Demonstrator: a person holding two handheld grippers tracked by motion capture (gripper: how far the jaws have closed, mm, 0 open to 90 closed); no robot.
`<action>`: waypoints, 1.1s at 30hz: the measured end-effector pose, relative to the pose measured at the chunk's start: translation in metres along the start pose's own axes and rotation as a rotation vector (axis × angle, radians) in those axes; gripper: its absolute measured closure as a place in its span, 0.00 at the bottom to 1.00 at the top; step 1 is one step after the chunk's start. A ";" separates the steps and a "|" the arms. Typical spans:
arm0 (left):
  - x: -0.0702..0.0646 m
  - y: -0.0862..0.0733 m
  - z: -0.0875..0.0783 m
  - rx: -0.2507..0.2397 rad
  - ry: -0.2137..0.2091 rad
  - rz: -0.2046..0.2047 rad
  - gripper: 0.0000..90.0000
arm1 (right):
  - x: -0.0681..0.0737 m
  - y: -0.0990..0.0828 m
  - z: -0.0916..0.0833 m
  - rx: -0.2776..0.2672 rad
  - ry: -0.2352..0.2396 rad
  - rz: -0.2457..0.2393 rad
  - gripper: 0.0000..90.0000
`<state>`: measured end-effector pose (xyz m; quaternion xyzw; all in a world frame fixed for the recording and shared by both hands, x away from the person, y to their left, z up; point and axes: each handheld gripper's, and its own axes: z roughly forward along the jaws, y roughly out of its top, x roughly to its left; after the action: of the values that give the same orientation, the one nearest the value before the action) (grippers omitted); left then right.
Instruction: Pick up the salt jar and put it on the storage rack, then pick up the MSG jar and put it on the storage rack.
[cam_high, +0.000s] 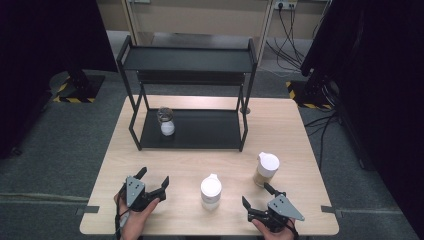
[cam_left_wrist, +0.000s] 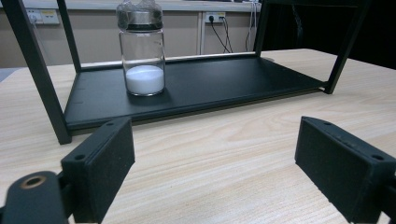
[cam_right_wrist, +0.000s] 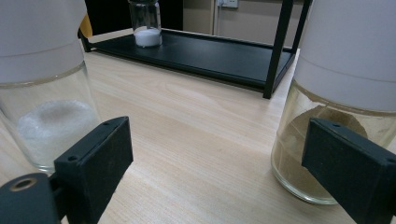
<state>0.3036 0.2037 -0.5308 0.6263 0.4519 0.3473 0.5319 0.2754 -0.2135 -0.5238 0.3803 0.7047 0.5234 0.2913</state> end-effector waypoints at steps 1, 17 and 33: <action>0.000 0.000 0.000 -0.001 0.000 -0.002 0.13 | 0.000 0.000 0.000 0.000 0.001 0.000 0.10; 0.000 0.000 0.000 -0.002 -0.007 0.000 0.13 | 0.002 0.000 0.000 -0.039 0.074 0.016 0.08; -0.001 0.000 0.000 -0.003 -0.008 0.017 0.13 | 0.027 0.013 0.007 -0.086 0.252 0.003 0.08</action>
<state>0.3028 0.2025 -0.5308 0.6306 0.4440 0.3502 0.5316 0.2694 -0.1848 -0.5138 0.2999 0.7119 0.5972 0.2158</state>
